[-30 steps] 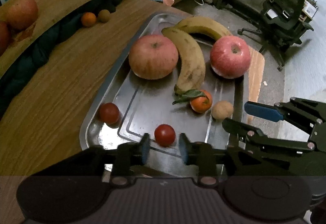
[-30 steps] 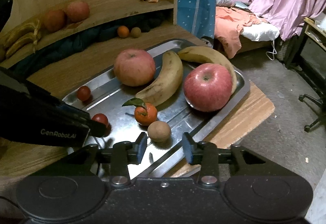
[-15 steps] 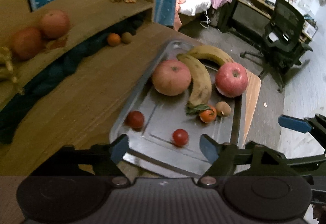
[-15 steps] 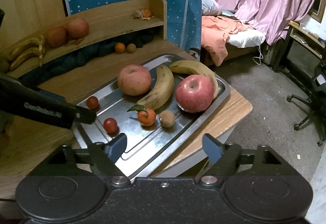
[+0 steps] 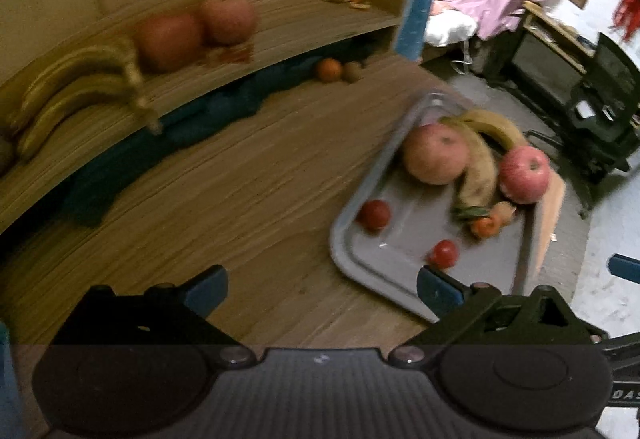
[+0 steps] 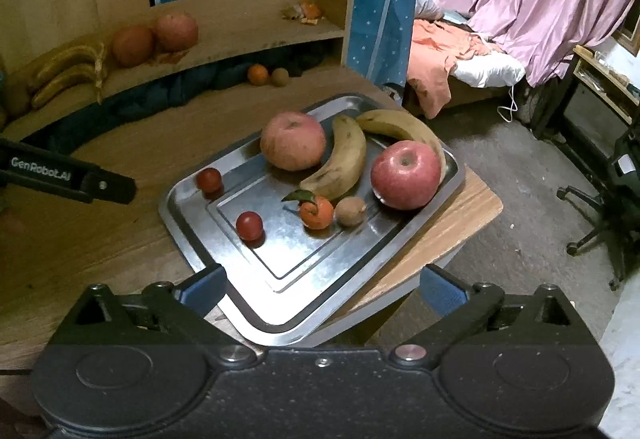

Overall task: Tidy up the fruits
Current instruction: 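Withdraw both open grippers away from the tray, then move both open grippers toward the small fruits on the lower shelf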

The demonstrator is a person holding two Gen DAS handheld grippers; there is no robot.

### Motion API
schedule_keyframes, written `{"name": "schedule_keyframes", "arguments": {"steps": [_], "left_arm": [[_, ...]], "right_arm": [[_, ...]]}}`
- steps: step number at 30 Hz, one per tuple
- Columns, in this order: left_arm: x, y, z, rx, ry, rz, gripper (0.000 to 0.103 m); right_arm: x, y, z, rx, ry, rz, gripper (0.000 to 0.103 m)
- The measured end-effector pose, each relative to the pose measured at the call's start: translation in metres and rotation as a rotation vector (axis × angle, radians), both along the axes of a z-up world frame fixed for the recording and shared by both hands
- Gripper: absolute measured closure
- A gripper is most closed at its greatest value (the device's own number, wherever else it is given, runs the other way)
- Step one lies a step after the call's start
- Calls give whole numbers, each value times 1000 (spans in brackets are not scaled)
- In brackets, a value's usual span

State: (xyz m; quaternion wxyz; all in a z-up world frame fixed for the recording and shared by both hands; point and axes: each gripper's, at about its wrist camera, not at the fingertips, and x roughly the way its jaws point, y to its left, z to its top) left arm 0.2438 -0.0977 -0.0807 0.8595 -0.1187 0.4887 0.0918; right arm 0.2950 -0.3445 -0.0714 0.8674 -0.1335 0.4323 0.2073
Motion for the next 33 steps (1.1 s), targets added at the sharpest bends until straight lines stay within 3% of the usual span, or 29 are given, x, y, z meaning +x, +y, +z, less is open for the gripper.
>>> {"name": "schedule_keyframes", "arguments": {"steps": [15,20,33], "left_arm": [[-23,57,-8,29,55,224,0],[-23,67,-4,86,65,271,0],[-16,98,15,159,44,400,0]], "right_arm": [[9,45,-2,-81,43,152,1],[15,59,2,-93,20,213,1],[31,93,10,-22,-10,354,1]]}}
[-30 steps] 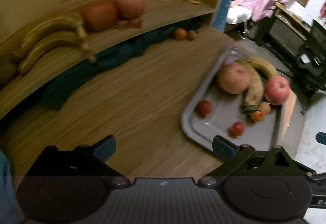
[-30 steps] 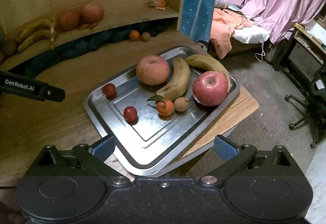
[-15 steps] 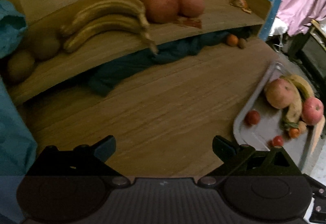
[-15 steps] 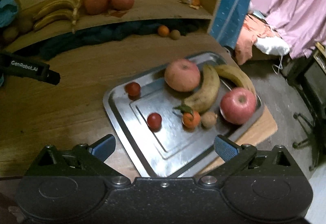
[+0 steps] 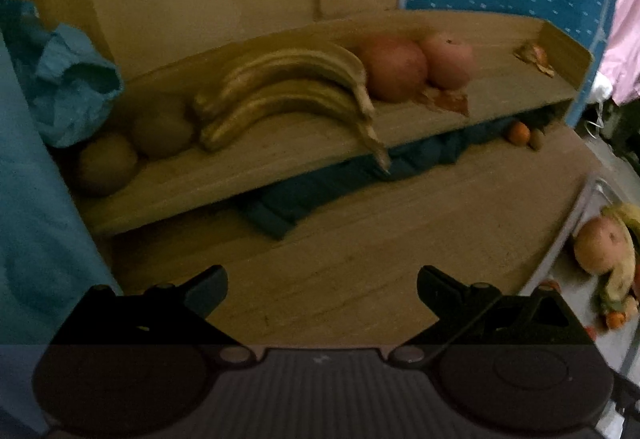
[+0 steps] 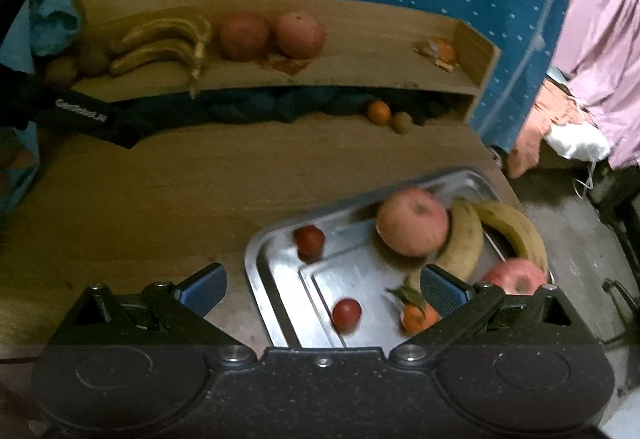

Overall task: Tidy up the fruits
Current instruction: 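Move both open grippers toward the small fruits on the lower shelf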

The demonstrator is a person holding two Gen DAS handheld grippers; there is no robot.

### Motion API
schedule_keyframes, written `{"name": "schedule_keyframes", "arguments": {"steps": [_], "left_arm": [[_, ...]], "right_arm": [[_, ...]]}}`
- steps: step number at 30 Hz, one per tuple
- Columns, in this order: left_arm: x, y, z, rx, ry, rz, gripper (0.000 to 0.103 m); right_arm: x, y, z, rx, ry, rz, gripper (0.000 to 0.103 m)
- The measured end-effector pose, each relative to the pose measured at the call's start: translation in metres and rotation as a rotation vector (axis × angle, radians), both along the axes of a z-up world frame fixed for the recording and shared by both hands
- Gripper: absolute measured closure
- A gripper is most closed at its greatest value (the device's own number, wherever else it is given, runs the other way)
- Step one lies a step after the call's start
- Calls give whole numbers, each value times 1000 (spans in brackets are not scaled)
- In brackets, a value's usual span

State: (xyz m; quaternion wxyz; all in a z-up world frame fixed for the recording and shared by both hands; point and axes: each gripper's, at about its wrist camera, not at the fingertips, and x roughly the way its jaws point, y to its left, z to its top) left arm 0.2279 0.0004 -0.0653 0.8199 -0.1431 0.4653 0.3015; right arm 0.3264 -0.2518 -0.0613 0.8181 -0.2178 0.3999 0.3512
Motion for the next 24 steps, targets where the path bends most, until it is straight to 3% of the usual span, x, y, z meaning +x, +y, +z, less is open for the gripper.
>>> {"name": "schedule_keyframes", "arguments": {"steps": [7,24], "left_arm": [[14,6,2,2,-10,43,0],[76,-19,-13,-17,23,21,0]], "right_arm": [[14,8,-3,9,-2,21,1],[87,5,0,47,-47,14,1]]}}
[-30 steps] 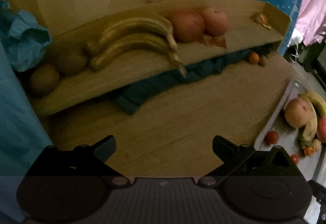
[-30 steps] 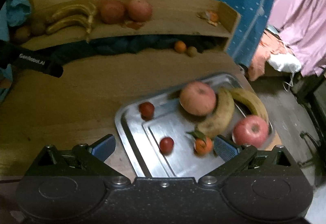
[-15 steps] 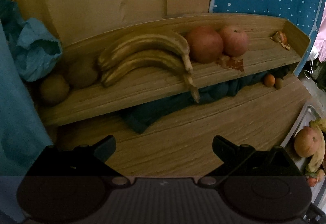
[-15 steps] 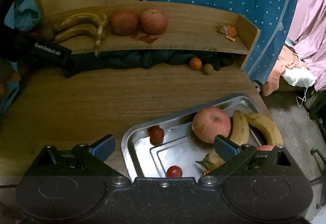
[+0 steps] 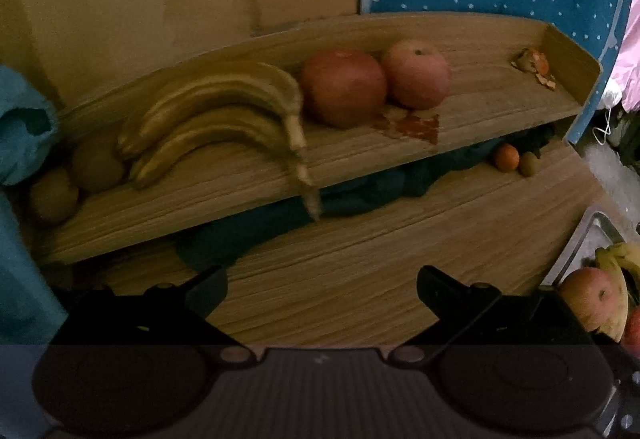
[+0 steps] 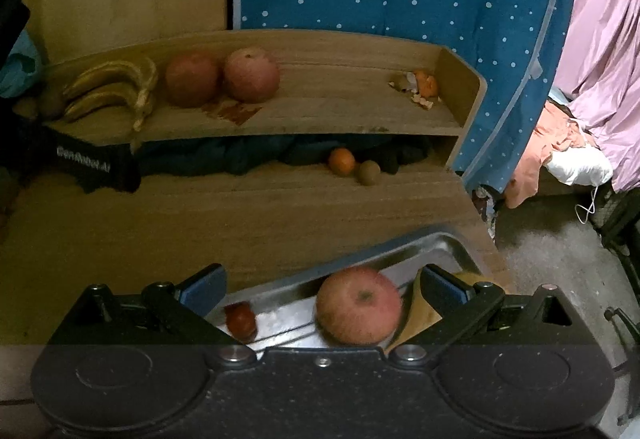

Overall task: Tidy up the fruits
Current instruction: 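Move both open grippers toward the small fruits on the lower shelf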

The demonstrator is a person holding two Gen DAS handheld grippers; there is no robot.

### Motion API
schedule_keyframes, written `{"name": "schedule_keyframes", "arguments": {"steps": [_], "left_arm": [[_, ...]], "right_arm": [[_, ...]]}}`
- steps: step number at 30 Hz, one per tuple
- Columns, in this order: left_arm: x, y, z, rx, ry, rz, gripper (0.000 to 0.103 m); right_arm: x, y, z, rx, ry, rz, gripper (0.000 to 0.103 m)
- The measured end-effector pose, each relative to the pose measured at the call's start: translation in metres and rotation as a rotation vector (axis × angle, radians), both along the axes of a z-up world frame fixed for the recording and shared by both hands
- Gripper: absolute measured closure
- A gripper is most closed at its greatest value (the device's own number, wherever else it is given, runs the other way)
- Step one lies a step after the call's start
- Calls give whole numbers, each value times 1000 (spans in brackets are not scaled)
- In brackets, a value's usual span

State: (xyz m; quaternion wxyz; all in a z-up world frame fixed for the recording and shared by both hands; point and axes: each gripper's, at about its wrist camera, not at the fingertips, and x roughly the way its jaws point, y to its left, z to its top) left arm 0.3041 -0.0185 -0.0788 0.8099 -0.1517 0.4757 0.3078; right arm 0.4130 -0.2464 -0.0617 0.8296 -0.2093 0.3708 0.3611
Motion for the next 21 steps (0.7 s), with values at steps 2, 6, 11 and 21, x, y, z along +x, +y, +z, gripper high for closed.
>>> {"name": "schedule_keyframes", "arguments": {"steps": [2,6,11,21], "left_arm": [[8,-2,-2,-5,8,-4,0],[26,-7,-6,-15,18,-15,0],[51,-11,-13,-33,23,-21,0],[107,-21,-34,-97,25,-40,0]], "right_arm": [[7,2,-1,0,-1,8,1],[23,4,-6,-3,6,22,1],[46,7,-13,-16,11,38,1],[114,3,-29,-28,-42,96,1]]}}
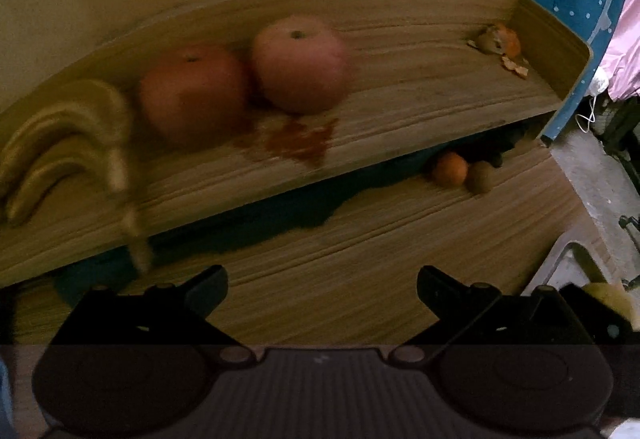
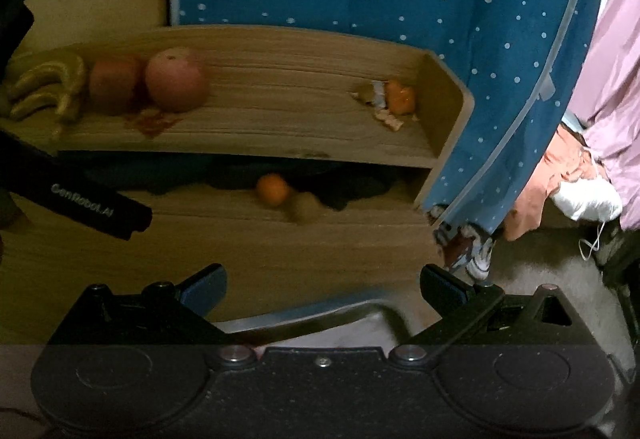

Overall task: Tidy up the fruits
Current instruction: 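Move both open grippers toward the small fruits on the lower shelf, then close the right gripper on a brown kiwi while the left gripper grasps a small orange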

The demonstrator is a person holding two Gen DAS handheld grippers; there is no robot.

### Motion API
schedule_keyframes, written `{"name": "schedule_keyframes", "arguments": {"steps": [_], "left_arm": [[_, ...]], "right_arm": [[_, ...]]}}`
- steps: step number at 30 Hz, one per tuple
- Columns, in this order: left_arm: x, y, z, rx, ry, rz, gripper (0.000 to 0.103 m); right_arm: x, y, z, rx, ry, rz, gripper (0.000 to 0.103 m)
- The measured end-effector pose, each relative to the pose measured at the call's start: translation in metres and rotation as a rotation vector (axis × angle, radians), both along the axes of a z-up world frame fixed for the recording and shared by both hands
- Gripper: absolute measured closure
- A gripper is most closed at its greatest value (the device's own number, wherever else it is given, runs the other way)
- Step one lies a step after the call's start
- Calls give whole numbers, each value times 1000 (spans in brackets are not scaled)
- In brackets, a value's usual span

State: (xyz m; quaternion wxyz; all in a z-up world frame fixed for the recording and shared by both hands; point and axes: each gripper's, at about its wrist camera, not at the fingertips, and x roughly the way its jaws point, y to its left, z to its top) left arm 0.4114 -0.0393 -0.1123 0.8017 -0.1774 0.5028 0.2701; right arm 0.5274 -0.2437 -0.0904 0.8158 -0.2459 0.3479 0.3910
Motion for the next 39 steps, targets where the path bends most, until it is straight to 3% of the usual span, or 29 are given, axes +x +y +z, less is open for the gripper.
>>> {"name": "schedule_keyframes", "arguments": {"steps": [7,11,15,25,30,34,39], "left_arm": [[40,-9,-14,-31,2,-19,0],[61,-9,-17,-41,-7,36,0],[82,-9,-17,-83,-48,102,0],[104,-13,-25,-101,-67,116,1],[107,-9,-28,-121,-70,133,10],[105,-5,-32,-152,-81,135,22],[109,-4,-39,-196,-96,135,36]], "right_arm": [[43,1,-20,-13,4,106,1],[58,7,-32,-19,38,189,2],[68,13,-42,-15,74,236,7],[78,31,-56,8,121,295,25],[81,40,-61,12,132,324,36],[83,47,-63,13,136,338,48],[83,54,-67,14,143,357,53]]}}
